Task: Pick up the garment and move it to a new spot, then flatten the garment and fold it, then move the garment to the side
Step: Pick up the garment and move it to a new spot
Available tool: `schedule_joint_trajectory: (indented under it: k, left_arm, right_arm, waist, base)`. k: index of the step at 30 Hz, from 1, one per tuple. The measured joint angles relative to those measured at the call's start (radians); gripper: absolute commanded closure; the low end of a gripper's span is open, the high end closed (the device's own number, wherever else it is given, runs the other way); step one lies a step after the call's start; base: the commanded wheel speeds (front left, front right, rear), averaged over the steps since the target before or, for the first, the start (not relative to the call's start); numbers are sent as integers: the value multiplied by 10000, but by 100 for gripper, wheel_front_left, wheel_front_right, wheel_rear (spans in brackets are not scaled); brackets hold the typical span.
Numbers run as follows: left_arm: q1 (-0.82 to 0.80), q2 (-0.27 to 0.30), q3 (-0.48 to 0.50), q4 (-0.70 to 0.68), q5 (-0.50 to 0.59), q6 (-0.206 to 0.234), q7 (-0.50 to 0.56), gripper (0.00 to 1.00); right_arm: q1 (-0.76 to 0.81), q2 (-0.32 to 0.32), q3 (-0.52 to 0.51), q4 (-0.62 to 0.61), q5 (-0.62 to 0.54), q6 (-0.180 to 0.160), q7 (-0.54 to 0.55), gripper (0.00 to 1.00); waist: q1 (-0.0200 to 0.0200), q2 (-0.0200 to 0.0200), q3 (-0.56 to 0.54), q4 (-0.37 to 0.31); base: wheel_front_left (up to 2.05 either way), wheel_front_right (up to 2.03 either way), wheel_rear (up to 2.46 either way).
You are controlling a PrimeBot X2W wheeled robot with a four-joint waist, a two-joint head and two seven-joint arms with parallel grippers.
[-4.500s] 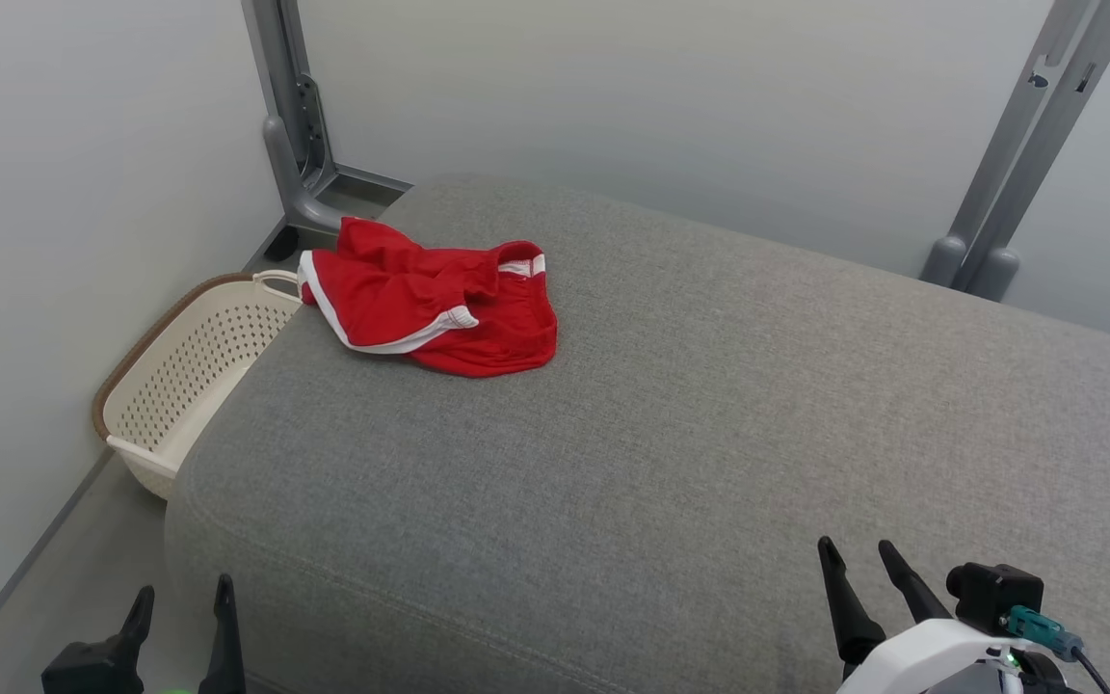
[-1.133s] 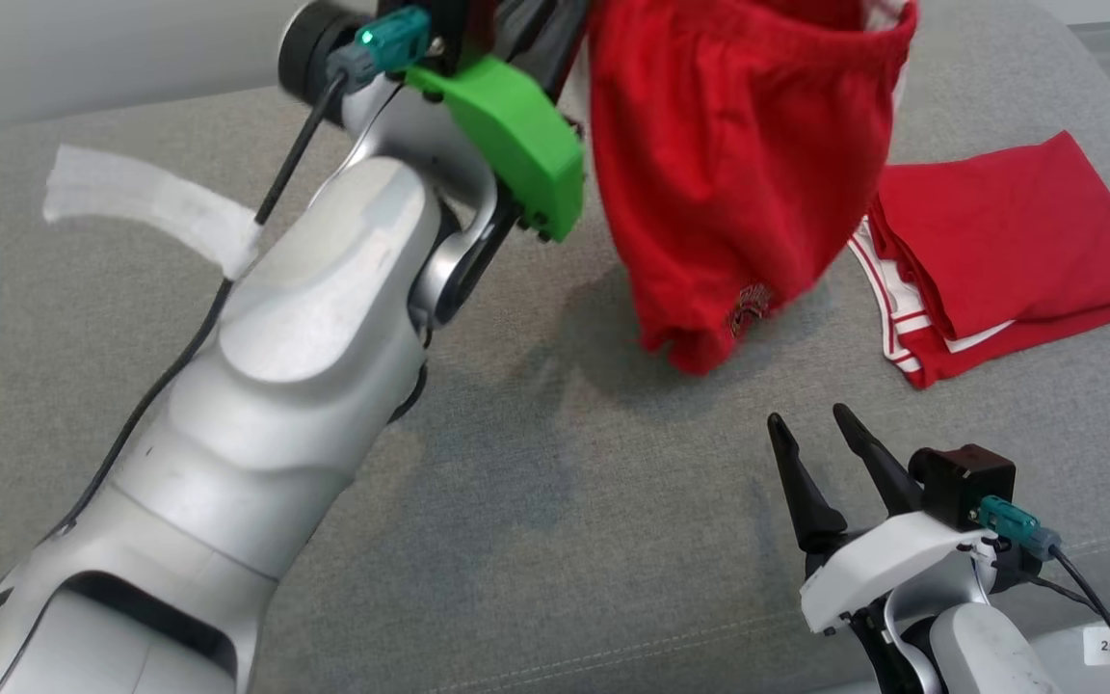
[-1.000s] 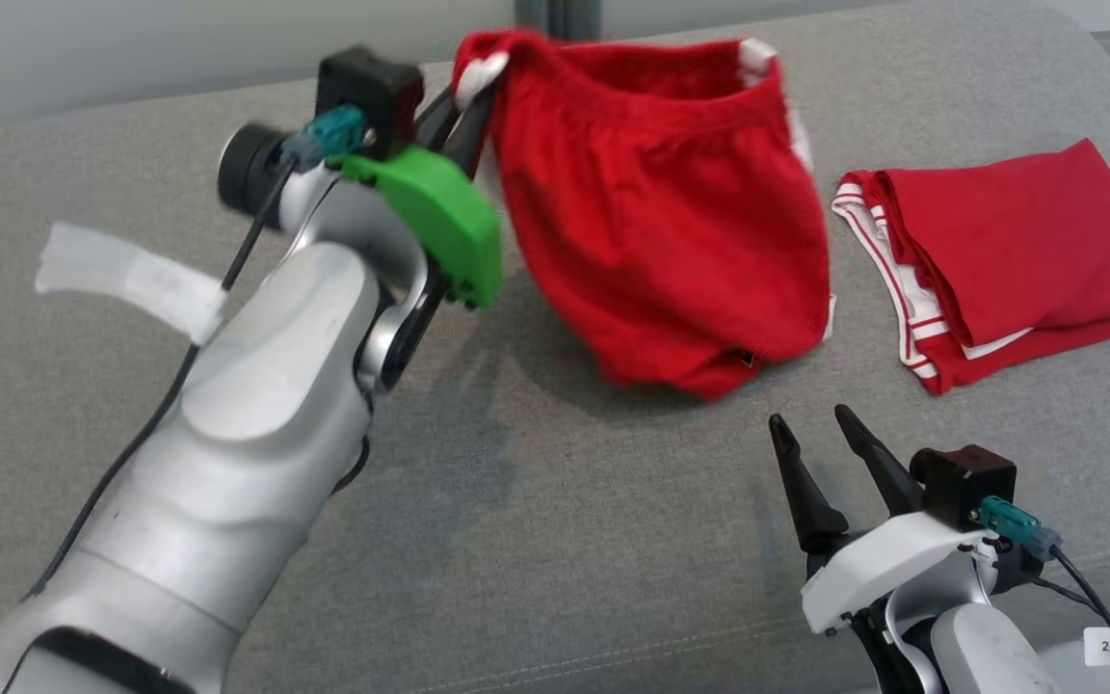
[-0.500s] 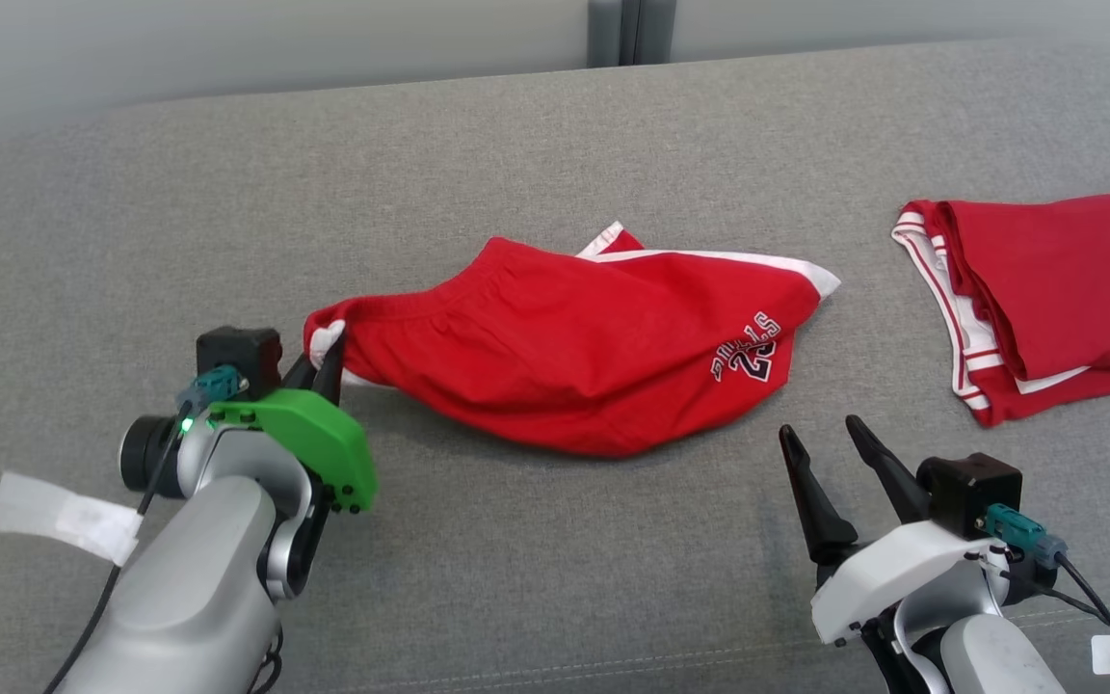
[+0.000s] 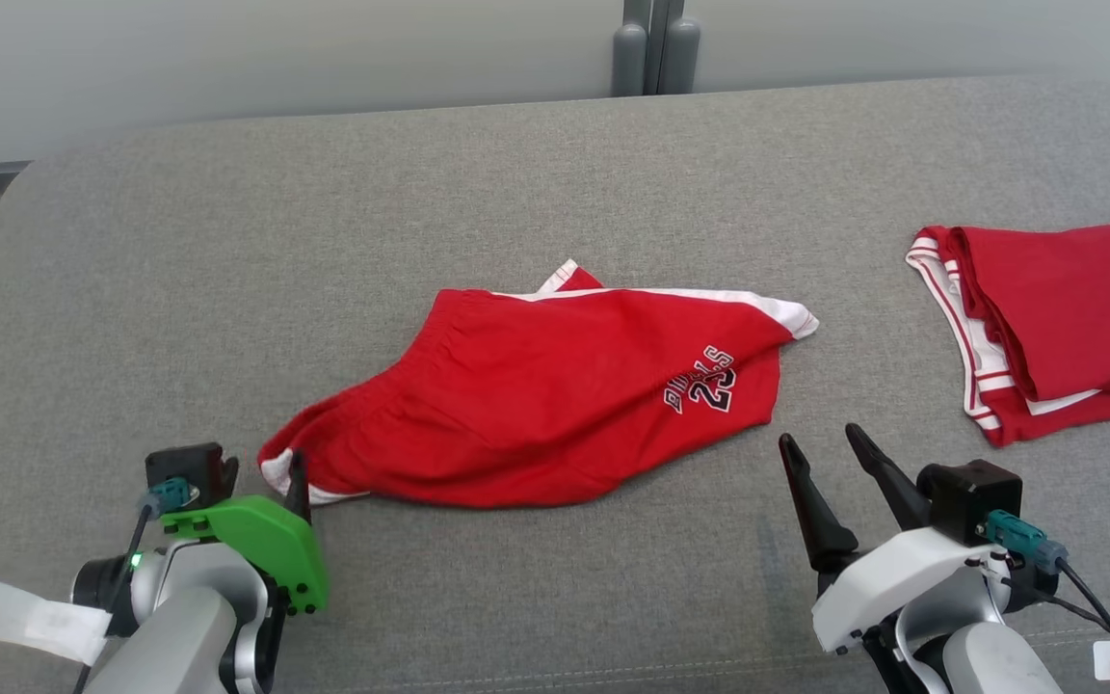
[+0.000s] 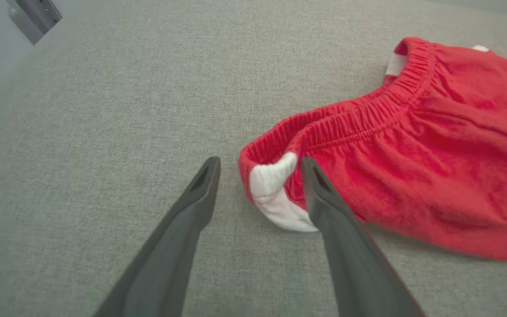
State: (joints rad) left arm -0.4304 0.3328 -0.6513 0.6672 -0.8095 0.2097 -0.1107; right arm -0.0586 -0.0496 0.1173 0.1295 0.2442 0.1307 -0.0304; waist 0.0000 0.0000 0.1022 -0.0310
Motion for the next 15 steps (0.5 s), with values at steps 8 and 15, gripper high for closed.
schedule_joint_trajectory:
  k: [8,15]
  left_arm:
    - [107,441,286,-447,-253,422,621,0]
    - [-1149,608,75,-888,-42,545,1593,0]
  right_arm:
    - [29,-2,-29,-4,77,0,-29,0]
    - [-35,2,54,67,125,0,-117,0]
  waist:
    - [0,0,24,-154]
    - [0,0,152,-471]
  base:
    - [0,0,0]
    - [0,0,0]
